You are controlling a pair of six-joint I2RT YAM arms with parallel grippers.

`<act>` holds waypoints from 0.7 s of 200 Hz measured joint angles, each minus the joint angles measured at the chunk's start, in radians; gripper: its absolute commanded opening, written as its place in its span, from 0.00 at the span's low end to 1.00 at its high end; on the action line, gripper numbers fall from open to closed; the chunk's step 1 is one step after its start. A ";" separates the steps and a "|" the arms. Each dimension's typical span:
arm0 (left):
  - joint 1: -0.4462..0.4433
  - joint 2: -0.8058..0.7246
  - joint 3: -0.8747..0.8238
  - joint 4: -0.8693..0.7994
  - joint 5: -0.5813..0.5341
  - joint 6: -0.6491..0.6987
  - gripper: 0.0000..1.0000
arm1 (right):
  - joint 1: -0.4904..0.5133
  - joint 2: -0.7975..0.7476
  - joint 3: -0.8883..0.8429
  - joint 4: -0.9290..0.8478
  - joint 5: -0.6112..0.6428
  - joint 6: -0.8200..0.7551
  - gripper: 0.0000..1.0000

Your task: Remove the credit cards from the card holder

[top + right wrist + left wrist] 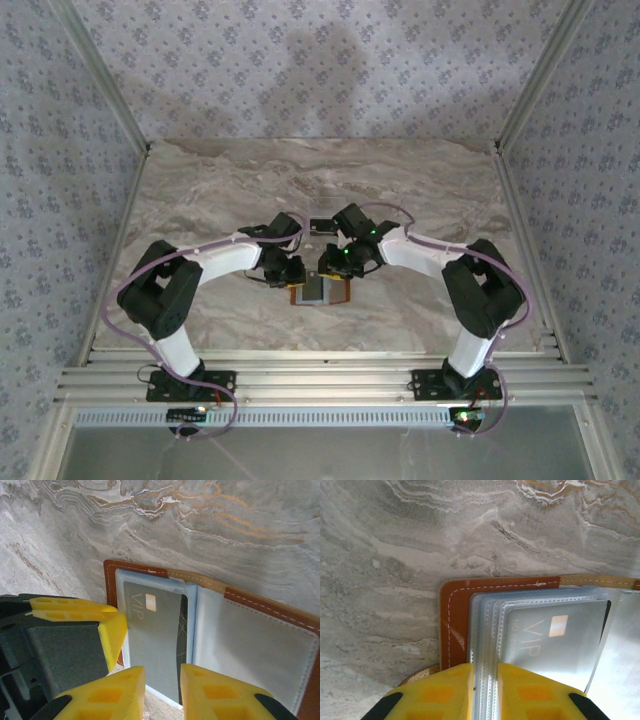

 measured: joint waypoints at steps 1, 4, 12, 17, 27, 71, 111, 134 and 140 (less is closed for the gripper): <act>0.000 0.000 0.000 0.000 0.000 0.000 0.20 | 0.000 0.001 0.000 0.002 0.000 0.000 0.26; 0.000 0.000 0.000 0.000 0.000 0.000 0.20 | 0.000 0.003 0.000 0.004 -0.003 0.000 0.27; 0.000 0.000 -0.001 0.000 0.001 0.000 0.20 | 0.000 0.011 0.000 0.014 -0.010 0.000 0.26; 0.000 0.000 -0.001 0.000 0.002 0.000 0.20 | 0.000 0.016 0.000 0.020 -0.014 0.000 0.26; 0.002 0.000 -0.001 0.000 0.003 0.000 0.20 | 0.000 0.025 0.000 0.028 -0.021 0.000 0.26; 0.004 0.000 -0.002 0.000 0.007 0.000 0.20 | 0.000 0.058 0.000 0.041 -0.029 0.000 0.26; 0.005 0.000 -0.002 0.001 0.008 0.000 0.20 | 0.000 0.060 0.000 0.046 -0.029 0.000 0.25; 0.006 0.000 -0.002 0.001 0.011 0.000 0.20 | 0.003 0.061 0.000 0.047 -0.029 0.000 0.24; 0.006 0.000 -0.002 0.001 0.011 0.000 0.20 | 0.004 0.061 0.000 0.048 -0.029 0.000 0.25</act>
